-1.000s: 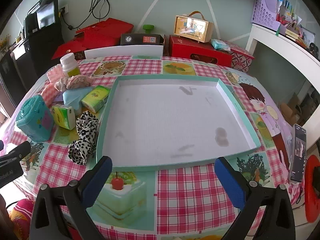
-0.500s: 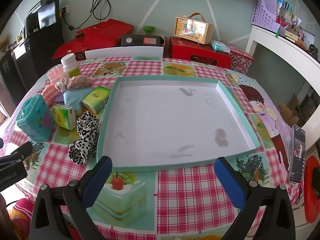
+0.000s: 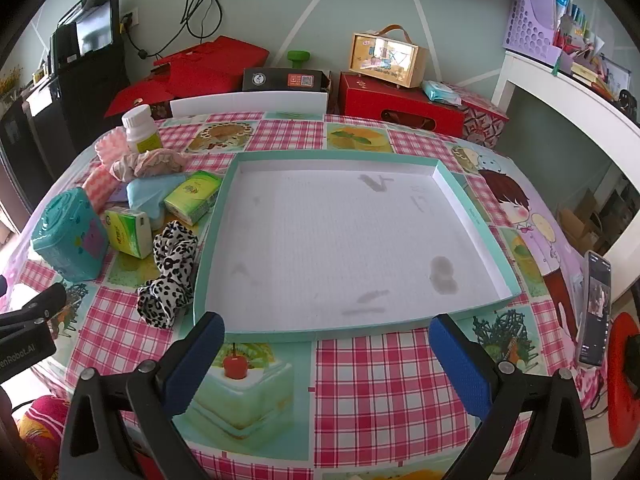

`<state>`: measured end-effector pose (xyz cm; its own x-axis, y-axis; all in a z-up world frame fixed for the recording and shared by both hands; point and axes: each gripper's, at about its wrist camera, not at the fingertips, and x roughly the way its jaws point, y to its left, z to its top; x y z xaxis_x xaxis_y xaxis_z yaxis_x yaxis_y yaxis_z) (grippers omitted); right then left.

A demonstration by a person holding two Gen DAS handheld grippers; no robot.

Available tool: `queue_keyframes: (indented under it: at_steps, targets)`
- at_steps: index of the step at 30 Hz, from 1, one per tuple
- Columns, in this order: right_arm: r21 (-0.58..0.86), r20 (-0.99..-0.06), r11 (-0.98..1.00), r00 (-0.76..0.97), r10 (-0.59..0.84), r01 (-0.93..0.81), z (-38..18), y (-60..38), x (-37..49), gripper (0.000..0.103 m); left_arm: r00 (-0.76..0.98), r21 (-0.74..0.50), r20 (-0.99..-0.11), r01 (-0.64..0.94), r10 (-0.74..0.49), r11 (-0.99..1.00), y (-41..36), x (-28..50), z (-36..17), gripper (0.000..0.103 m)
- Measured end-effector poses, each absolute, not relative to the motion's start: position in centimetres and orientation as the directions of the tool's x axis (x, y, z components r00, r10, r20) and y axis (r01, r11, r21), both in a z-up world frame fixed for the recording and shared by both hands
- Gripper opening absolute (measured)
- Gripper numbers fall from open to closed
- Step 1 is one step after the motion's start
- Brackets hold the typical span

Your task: Organize soft objects

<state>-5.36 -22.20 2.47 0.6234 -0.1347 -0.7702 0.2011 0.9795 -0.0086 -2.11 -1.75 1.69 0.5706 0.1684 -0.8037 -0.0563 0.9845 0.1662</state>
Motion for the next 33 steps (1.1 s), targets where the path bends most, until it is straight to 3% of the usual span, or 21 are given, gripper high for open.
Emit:
queue_keyframes:
  at_steps: [33]
  targets:
    - [-0.012, -0.781, 0.979, 0.610, -0.137, 0.204, 2.01, -22.02, -5.18, 0.103, 0.559, 0.156, -0.813, -0.063, 0.164, 0.986, -1.93, -2.45, 1.49, 0.103]
